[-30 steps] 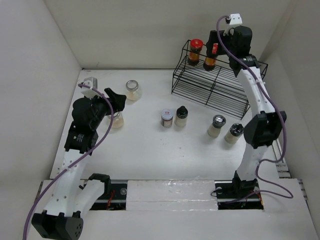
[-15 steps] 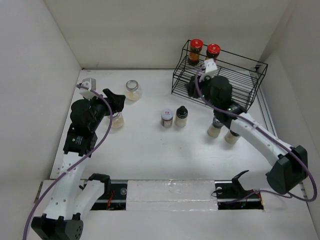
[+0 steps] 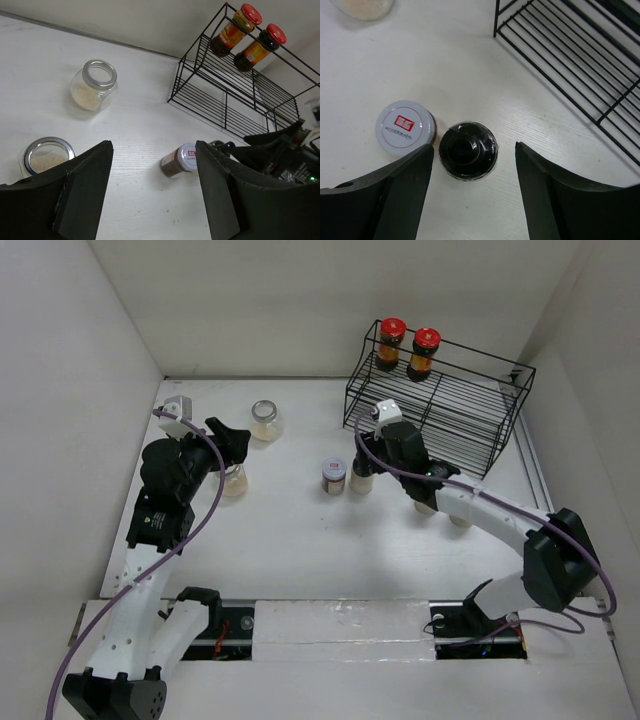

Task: Organize the condiment bottles

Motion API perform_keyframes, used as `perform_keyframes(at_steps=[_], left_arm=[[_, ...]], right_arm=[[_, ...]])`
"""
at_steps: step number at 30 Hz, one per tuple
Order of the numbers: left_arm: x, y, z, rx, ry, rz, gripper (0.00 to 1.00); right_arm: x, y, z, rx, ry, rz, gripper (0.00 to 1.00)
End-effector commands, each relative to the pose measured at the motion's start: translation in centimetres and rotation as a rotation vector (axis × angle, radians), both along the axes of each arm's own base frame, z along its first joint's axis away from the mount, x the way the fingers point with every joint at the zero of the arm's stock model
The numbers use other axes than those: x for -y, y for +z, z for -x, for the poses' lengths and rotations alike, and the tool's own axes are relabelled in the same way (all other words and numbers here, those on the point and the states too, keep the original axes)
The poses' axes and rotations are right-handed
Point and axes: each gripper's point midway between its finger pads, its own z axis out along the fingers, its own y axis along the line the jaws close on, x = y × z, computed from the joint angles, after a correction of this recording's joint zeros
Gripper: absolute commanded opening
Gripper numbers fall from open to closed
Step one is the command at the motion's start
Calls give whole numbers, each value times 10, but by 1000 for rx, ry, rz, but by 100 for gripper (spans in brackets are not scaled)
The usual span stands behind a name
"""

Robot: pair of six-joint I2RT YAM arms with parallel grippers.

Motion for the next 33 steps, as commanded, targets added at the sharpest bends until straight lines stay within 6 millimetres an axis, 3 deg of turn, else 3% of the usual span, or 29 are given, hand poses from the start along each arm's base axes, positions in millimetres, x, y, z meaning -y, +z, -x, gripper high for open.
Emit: perform_keyframes(at_steps=[1,3,6,8,9,10,14,17,20,21,22,24,26,27,28,29,30,31,33], left_arm=[[0,14,0,64,-5,8,62],[0,14,0,64,-5,8,62],[2,14,0,64,-14,9,62],[2,14,0,64,-14,9,62],[3,14,1,64,-23,10,62],[3,14,1,64,-23,10,62],[3,14,1,64,-23,10,62],[3,14,1,64,-23,10,62],[3,14,1,64,-23,10,62],[5,14,-1,63,-34,11,62],[5,14,-1,63,-34,11,62],[5,14,-1,63,-34,11,62],[5,14,-1,63,-34,11,62],[7,9,0,54,-45,11,62],[7,9,0,54,-45,11,62],[7,9,0,54,-45,11,61],[7,9,0,54,-45,11,61],[7,9,0,54,-45,11,61],[7,12,2,63,-45,12,61]], right_arm=[[-9,2,-18,10,-15,-31,71],[-16,-2,-18,1,2,-29,71],[-20,-9,-23,0,2,-28,62],[-20,-12,-26,4,-8,-26,54],[-18,-8,-29,22,-28,-27,41],[-18,-10,-32,22,-41,-34,41],[-17,0,-30,62,-88,-21,24],[-12,30,-25,122,-111,-55,23],[-2,89,-13,228,-108,-128,23],[4,130,-6,302,-107,-181,23],[12,149,-6,334,-121,-207,23],[36,196,-11,428,-155,-264,23],[59,227,-17,513,-203,-279,23],[81,240,-25,544,-251,-281,23],[97,271,-25,604,-282,-294,24],[106,277,-36,617,-301,-280,24],[128,288,-44,647,-340,-261,24],[140,315,-45,697,-361,-278,24],[166,320,-69,703,-404,-235,24]])
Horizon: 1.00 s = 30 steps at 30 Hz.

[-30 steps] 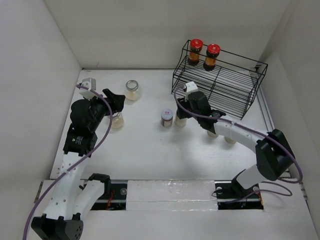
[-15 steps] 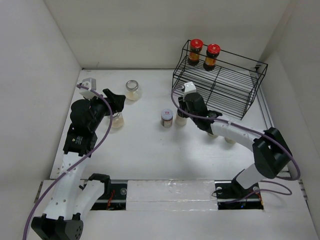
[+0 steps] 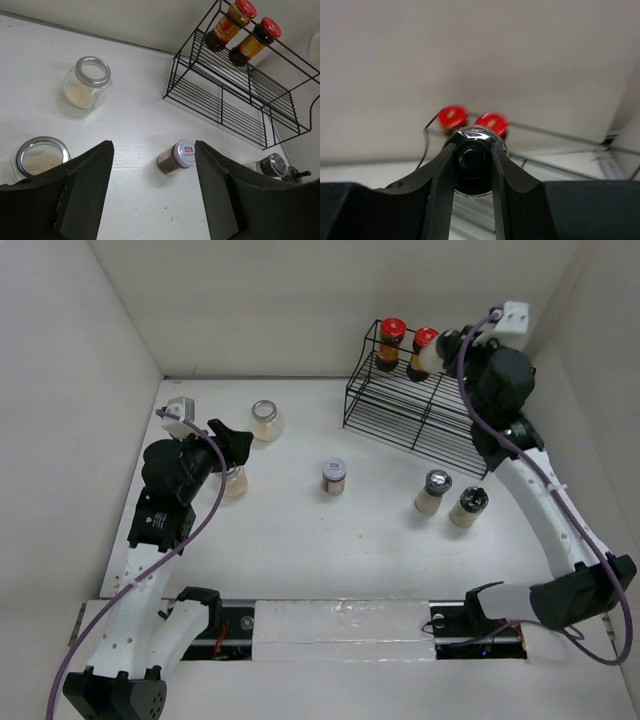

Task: Organize the condiment bottles

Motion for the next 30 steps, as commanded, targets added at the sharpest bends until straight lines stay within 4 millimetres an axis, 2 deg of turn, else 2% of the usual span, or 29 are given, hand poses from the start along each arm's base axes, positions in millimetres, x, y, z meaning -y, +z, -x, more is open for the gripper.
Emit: perform_keyframes(at_steps=[1,2,3,4,5,6,7,9,13,18,23,24,27,29,30], left_arm=[[1,15,1,64,-13,9,61],[1,15,1,64,-13,9,61],[1,15,1,64,-13,9,61],[1,15,1,64,-13,9,61],[1,15,1,64,-13,9,61],[1,15,1,64,-13,9,61],[1,15,1,64,-13,9,61],[1,15,1,64,-13,9,61],[2,12,-1,55,-13,8,61],[2,7,-5,37,-13,5,61],[2,7,-5,36,-13,5,61],[2,7,-5,36,-13,5,61],[2,7,-5,36,-13,5,61],[2,7,-5,36,-13,5,61],[2,7,-5,36,-13,5,61]], right_arm=[[37,68,-17,175,-66,-1,24],[44,87,-19,203,-75,-2,24],[48,76,-38,167,-79,13,24],[61,75,-47,153,-96,24,24],[67,91,-49,178,-100,24,24],[70,77,-69,137,-98,36,24],[75,71,-76,109,-101,44,24],[88,68,-95,85,-107,55,24],[102,49,-112,31,-109,58,24],[119,38,-120,5,-95,70,24],[123,11,-125,-54,-92,61,24],[123,11,-125,-54,-92,61,24],[130,-9,-125,-114,-97,52,24],[133,-13,-124,-129,-87,52,24],[133,-25,-127,-158,-86,51,24]])
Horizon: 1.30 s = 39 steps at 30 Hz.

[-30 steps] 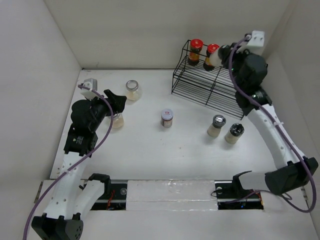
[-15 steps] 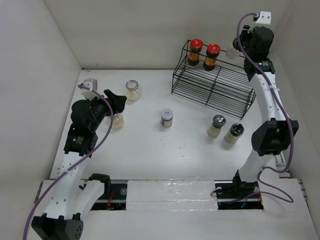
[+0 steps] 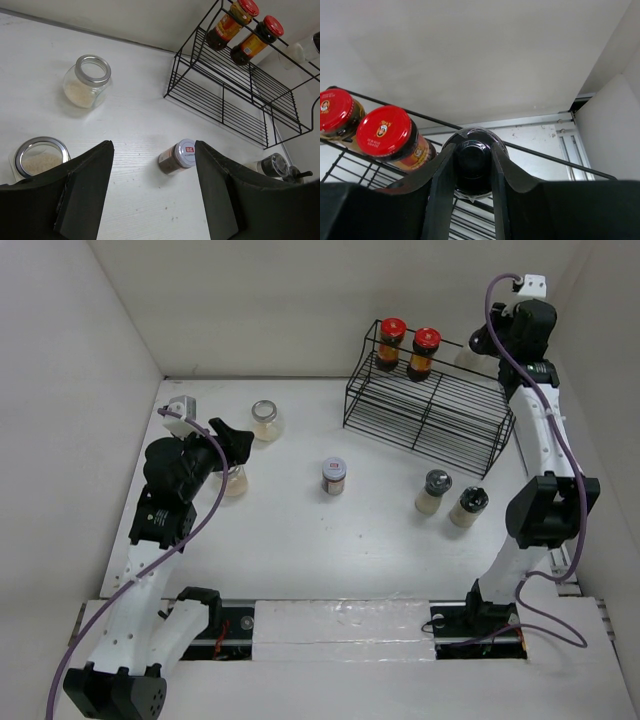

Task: Organize the condiment bottles

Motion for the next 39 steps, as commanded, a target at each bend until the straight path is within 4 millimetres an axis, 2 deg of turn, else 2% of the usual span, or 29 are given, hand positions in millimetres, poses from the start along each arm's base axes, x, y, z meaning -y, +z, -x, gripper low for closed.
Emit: perform_keyframes(at_steps=[1,8,10,12,20,23,26,27,29,30,31,32,34,35,36,37,38,39], left_arm=[[1,13,1,56,-11,8,61],[1,16,2,66,-11,9,61],[1,16,2,66,-11,9,61],[1,16,2,66,-11,9,61],[0,19,4,75,-11,10,61],[0,19,4,75,-11,10,61],[0,19,4,75,-11,10,61],[0,19,4,75,-11,10,61],[0,19,4,75,-11,10,61],[0,19,4,75,-11,10,61],[0,19,4,75,-11,10,61],[0,21,6,84,-11,12,61],[2,21,7,84,-20,13,61],[2,21,7,84,-20,13,61],[2,21,7,84,-20,13,61],[2,21,7,84,-20,13,61],[1,24,9,93,-20,14,61],[1,24,9,93,-20,14,61]], right_arm=[[0,32,4,91,28,-21,24],[2,-8,-11,-11,84,-44,25],[2,-8,-11,-11,84,-44,25],[-6,-21,-15,-40,103,-50,29],[-12,-44,-29,-84,123,-58,30],[-23,-44,-30,-85,142,-58,39],[-28,-37,-29,-74,151,-56,52],[-32,-32,-30,-66,152,-53,60],[-32,-32,-30,-66,152,-52,67],[-31,-21,-28,-44,143,-48,70],[-31,-21,-28,-44,143,-48,74],[-31,-7,-22,-20,144,-45,79],[-33,11,-15,18,134,-38,81],[-31,10,-11,21,122,-36,82],[-29,36,6,77,106,-28,82],[-25,51,13,130,62,-29,84],[-20,35,22,107,27,-36,84],[-17,66,49,180,-5,-59,84]])
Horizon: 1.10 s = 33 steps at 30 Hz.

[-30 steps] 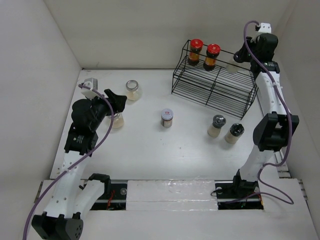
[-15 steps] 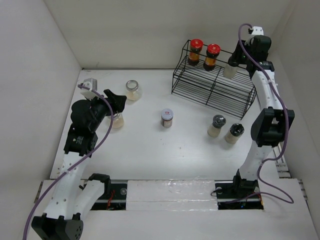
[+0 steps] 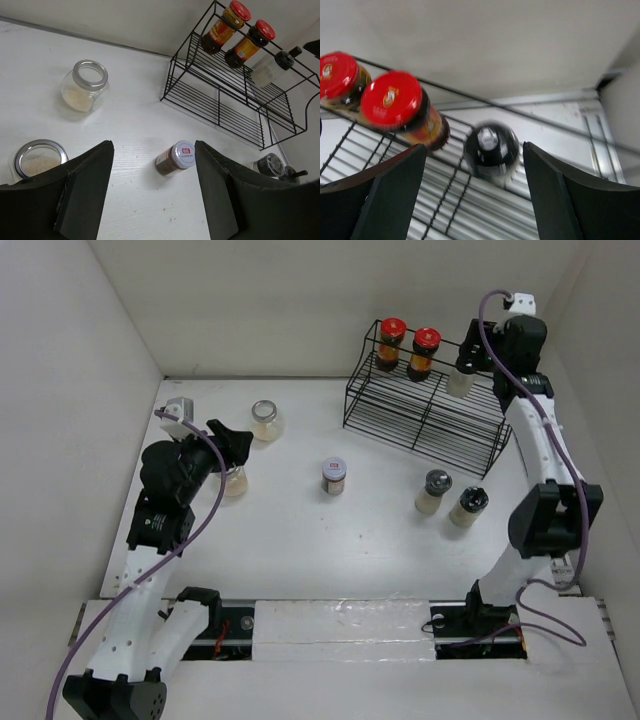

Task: Organize the condiment bottles

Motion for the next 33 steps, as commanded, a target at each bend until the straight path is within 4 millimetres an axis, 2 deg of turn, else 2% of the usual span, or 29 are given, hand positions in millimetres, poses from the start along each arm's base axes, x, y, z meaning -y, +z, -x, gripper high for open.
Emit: perform_keyframes(at_steps=[1,2,3,5,6,7,8,10,11,13,14,15,16,18,22,26,30,33], left_arm=[[1,17,4,68,-15,9,61],[1,17,4,68,-15,9,61],[2,19,6,77,-15,10,61],[3,19,6,77,-13,10,61],[2,24,6,86,-4,11,61],[5,21,7,76,-16,9,61],[6,18,5,67,-16,8,61],[9,18,7,67,-29,8,61],[9,18,7,67,-29,8,61],[9,18,7,67,-29,8,61],[11,18,7,67,-38,9,61],[11,18,7,67,-38,9,61],[11,18,7,67,-38,9,61],[11,21,7,76,-38,11,61],[10,24,9,86,-38,12,61],[11,26,12,95,-47,15,61],[11,26,12,95,-47,15,61],[11,26,12,95,-47,15,61]], right_arm=[[11,118,65,320,-139,-36,84],[15,120,80,342,-166,-54,82],[11,105,110,336,-192,-103,77],[10,85,140,340,-268,-169,69],[9,32,151,255,-294,-180,54],[7,37,174,297,-308,-228,46],[5,19,184,267,-328,-219,42],[8,-13,209,188,-354,-201,42],[13,-39,224,87,-379,-168,44],[17,-64,246,3,-405,-148,49],[18,-64,259,9,-408,-164,56],[20,-73,266,-7,-419,-156,60],[18,-88,271,-36,-403,-153,64],[9,-106,277,-92,-362,-164,65],[5,-149,284,-237,-367,-167,64],[0,-162,285,-258,-347,-182,62],[6,-167,286,-256,-375,-175,62],[5,-180,283,-305,-380,-161,58]])
